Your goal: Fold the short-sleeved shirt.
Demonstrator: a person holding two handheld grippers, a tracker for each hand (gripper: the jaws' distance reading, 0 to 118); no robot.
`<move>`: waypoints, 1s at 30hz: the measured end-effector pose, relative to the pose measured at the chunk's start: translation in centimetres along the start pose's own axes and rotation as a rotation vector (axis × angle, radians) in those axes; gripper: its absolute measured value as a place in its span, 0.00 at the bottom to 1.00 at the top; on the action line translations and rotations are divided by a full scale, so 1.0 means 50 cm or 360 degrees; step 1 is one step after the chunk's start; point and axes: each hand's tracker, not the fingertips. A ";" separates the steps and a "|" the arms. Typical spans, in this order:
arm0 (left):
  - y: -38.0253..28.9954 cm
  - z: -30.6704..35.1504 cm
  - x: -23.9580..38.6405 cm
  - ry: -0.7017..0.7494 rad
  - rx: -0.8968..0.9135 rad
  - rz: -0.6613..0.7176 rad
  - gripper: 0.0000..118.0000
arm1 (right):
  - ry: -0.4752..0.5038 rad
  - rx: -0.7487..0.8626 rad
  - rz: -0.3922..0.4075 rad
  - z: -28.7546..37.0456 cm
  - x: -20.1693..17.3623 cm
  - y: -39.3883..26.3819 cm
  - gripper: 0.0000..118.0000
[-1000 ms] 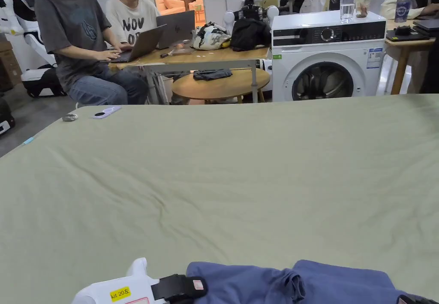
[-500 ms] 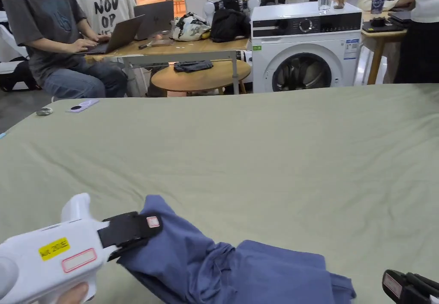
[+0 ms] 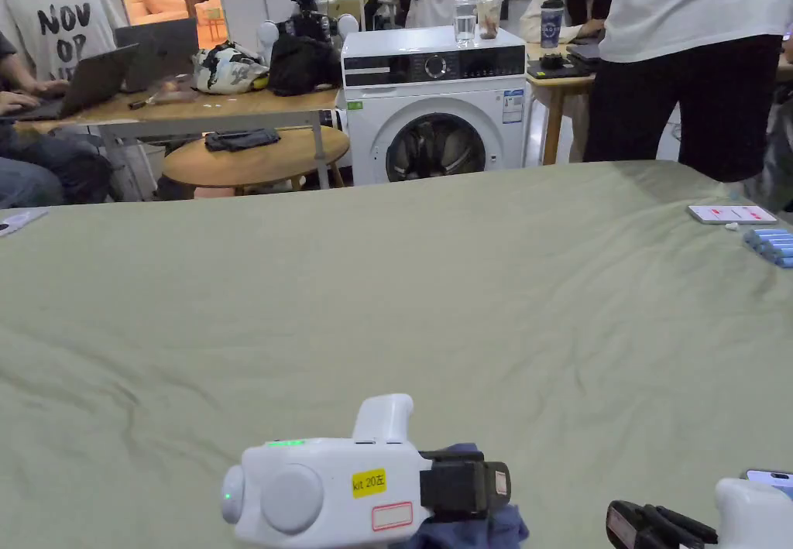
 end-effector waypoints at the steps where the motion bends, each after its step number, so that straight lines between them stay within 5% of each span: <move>1: 0.004 0.018 -0.005 -0.0168 0.0058 0.0030 0.52 | 0.0000 0.0000 -0.0014 0.000 0.006 -0.003 0.00; 3: 0.008 0.046 -0.018 -0.0280 0.0169 0.0054 0.52 | -0.0008 -0.0008 -0.0037 -0.005 0.018 -0.008 0.00; 5: 0.008 0.039 -0.027 0.0101 0.0098 0.0029 0.45 | -0.0017 -0.0018 -0.0039 -0.005 0.022 -0.013 0.00; 8: -0.013 -0.024 -0.053 0.0135 -0.0059 0.0078 0.01 | 0.0001 -0.0026 -0.0073 -0.009 0.026 -0.019 0.00; 13: -0.094 -0.142 -0.082 0.0139 -0.0427 0.0140 0.00 | 0.0003 -0.0054 -0.0045 -0.008 0.011 -0.027 0.00; 19: -0.063 -0.063 -0.063 0.0007 -0.0112 0.0163 0.00 | 0.0060 -0.0140 0.0111 -0.047 -0.027 -0.022 0.00; 22: -0.038 0.030 -0.064 0.0016 0.0069 0.0103 0.41 | 0.0158 -0.0223 0.0159 -0.098 -0.055 -0.002 0.00; 23: -0.031 0.074 -0.057 0.0057 0.0099 0.0089 0.46 | 0.0188 -0.0256 0.0192 -0.118 -0.068 0.004 0.00; 30: -0.046 0.231 -0.186 0.0227 0.0232 0.0309 0.57 | 0.0059 -0.0687 0.0560 -0.238 -0.153 -0.013 0.00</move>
